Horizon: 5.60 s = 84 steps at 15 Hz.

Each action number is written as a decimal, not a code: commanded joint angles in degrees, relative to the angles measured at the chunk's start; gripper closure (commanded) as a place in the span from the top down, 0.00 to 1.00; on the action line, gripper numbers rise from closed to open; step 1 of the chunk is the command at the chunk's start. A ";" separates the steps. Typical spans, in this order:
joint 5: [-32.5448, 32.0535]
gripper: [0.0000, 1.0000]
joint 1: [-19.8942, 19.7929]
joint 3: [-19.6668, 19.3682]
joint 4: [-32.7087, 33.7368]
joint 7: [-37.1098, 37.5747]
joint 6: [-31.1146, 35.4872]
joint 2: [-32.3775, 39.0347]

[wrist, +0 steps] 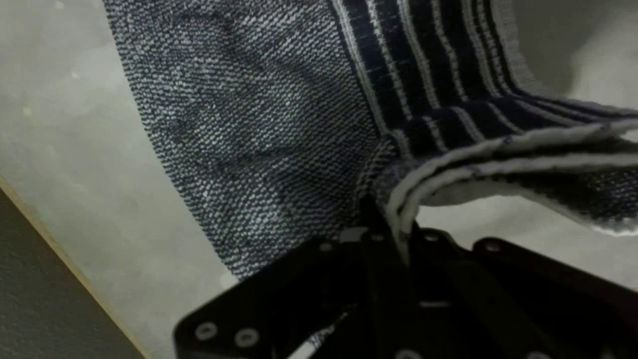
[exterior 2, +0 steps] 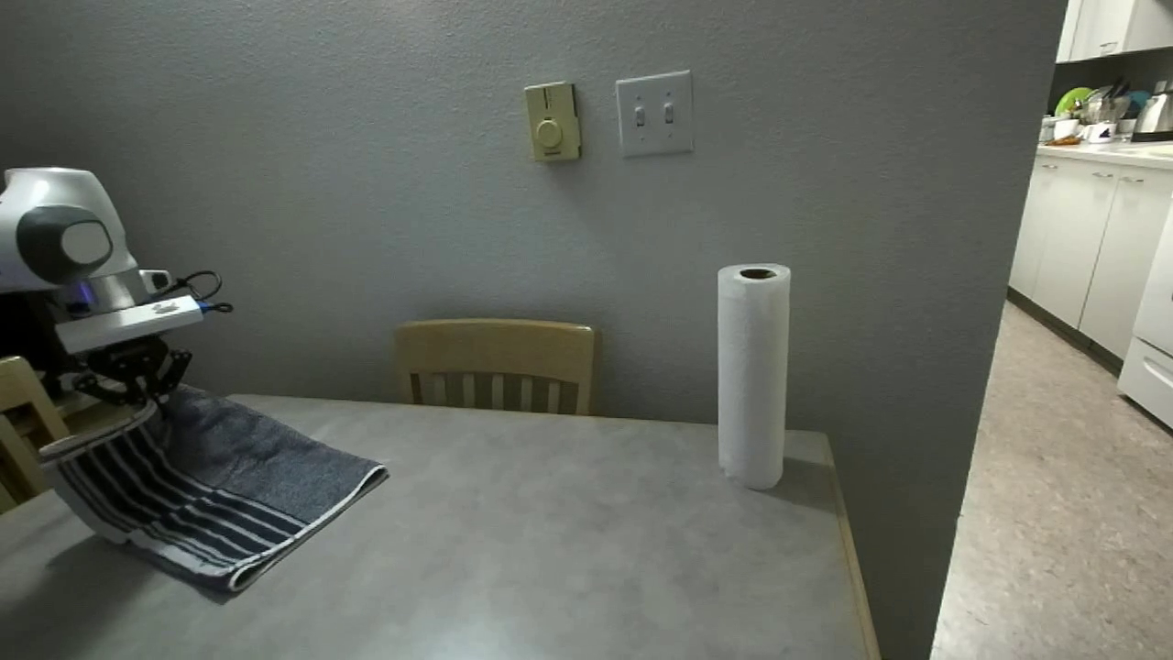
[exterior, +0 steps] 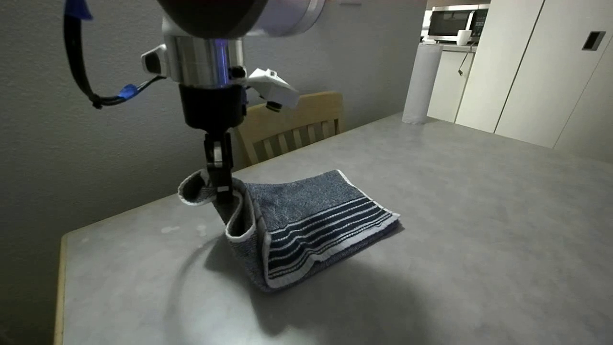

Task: Fold the towel

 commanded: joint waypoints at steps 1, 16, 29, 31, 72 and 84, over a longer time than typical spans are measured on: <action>-0.09 0.02 -2.36 -0.31 -13.55 4.89 1.44 -9.16; -3.64 0.02 -5.53 -7.59 -49.72 20.65 10.69 -32.30; -8.31 0.02 -5.05 -12.60 -63.33 27.39 13.24 -42.38; -8.27 0.02 -4.86 -12.22 -62.34 26.37 11.23 -42.91; -31.80 0.02 -9.97 -17.14 -58.03 16.47 30.05 -24.57; 0.09 0.02 -27.52 -6.41 -61.19 -2.88 38.34 -25.46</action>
